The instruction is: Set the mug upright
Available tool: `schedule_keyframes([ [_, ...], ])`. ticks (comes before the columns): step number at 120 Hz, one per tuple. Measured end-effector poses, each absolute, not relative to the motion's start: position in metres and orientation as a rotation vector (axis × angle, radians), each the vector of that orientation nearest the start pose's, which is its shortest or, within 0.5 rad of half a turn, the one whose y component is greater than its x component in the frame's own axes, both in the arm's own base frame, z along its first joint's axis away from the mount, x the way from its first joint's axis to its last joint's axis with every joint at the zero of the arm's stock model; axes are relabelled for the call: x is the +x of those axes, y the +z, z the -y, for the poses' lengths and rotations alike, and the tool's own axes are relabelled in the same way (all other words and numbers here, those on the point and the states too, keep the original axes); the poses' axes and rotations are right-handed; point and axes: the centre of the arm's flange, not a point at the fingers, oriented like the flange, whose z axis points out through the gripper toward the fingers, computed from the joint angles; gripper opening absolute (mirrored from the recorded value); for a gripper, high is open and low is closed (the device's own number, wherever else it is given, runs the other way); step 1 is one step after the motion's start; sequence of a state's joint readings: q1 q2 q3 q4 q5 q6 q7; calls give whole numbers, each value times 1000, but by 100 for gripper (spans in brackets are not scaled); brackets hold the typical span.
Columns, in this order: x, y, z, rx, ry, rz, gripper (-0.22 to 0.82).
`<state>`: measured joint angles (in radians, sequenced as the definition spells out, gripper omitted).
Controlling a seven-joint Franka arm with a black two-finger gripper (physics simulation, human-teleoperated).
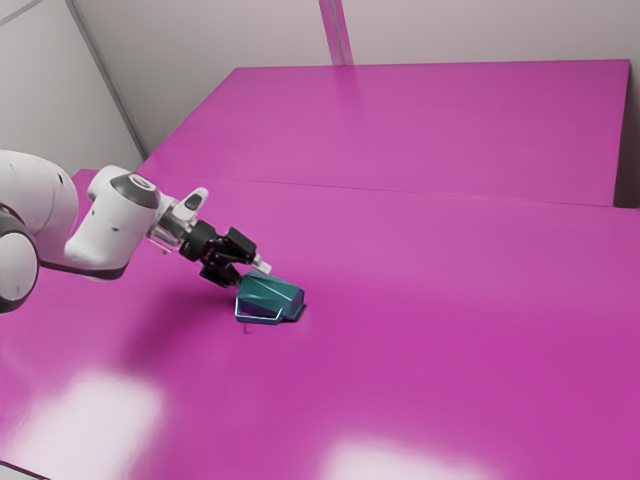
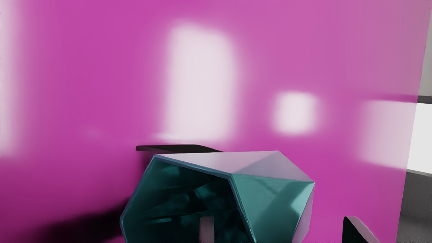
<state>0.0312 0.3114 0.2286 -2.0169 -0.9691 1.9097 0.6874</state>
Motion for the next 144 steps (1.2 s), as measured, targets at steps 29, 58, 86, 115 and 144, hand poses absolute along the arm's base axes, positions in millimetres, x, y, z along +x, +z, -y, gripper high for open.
schedule_keyframes([
  [29,565,296,-88,2286,41,-100,-5],
  [58,564,312,-81,2258,54,-52,-14],
  [86,560,364,-70,2268,83,60,-17],
  [115,567,413,-80,2617,-10,309,-17],
  [144,579,421,-54,2898,-94,483,-17],
])
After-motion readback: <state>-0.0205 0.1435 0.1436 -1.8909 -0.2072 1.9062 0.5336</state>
